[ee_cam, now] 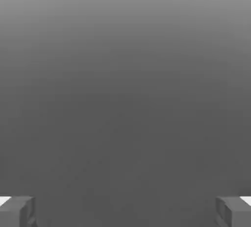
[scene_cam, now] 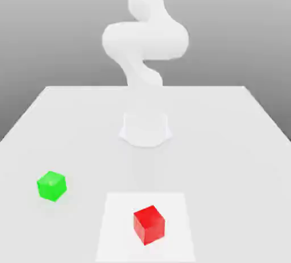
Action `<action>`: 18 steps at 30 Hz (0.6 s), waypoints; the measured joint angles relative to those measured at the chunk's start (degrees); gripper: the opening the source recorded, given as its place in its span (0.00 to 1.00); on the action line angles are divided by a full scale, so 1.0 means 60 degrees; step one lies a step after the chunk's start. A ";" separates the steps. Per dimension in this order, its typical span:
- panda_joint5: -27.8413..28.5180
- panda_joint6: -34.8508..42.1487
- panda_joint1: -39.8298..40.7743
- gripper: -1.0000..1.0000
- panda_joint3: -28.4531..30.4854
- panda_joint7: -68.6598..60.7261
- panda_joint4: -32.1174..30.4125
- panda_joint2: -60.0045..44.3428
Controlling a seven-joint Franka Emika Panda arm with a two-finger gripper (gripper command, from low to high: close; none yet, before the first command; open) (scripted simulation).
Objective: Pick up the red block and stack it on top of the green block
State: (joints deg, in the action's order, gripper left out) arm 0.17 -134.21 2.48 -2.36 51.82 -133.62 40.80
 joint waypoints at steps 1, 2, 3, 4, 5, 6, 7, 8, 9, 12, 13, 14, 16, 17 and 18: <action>0.0012 -0.0175 0.0181 0.50 -0.0175 0.0430 -0.0133 -0.0361; 0.0047 -0.0341 0.0328 0.50 -0.0322 0.0860 -0.0259 -0.0709; 0.0077 -0.0506 0.0479 0.50 -0.0473 0.1278 -0.0384 -0.1050; 0.0112 -0.0668 0.0625 0.50 -0.0620 0.1695 -0.0507 -0.1386; 0.0143 -0.0830 0.0774 0.50 -0.0770 0.2108 -0.0630 -0.1721; 0.0210 -0.0990 0.0867 0.50 -0.0869 0.2544 -0.0752 -0.2058; 0.0258 -0.1151 0.0997 0.50 -0.1002 0.2968 -0.0874 -0.2393; 0.0303 -0.1311 0.1129 0.50 -0.1137 0.3389 -0.0995 -0.2727; 0.0359 -0.1471 0.1243 0.50 -0.1253 0.3817 -0.1117 -0.3063; 0.0529 -0.1951 0.1555 0.50 -0.1567 0.5104 -0.1482 -0.4072; 0.0591 -0.2110 0.1637 0.50 -0.1648 0.5536 -0.1603 -0.4409; 0.0650 -0.2270 0.1708 0.50 -0.1717 0.5966 -0.1725 -0.4745; 0.0755 -0.2589 0.1818 0.50 -0.1823 0.6818 -0.1968 -0.5418; 0.0797 -0.2749 0.1847 0.50 -0.1850 0.7236 -0.2089 -0.5753; 0.0826 -0.2909 0.1872 0.50 -0.1868 0.7644 -0.2211 -0.6085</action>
State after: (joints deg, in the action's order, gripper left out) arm 5.12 -151.66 13.71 -13.57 97.69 -146.89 4.28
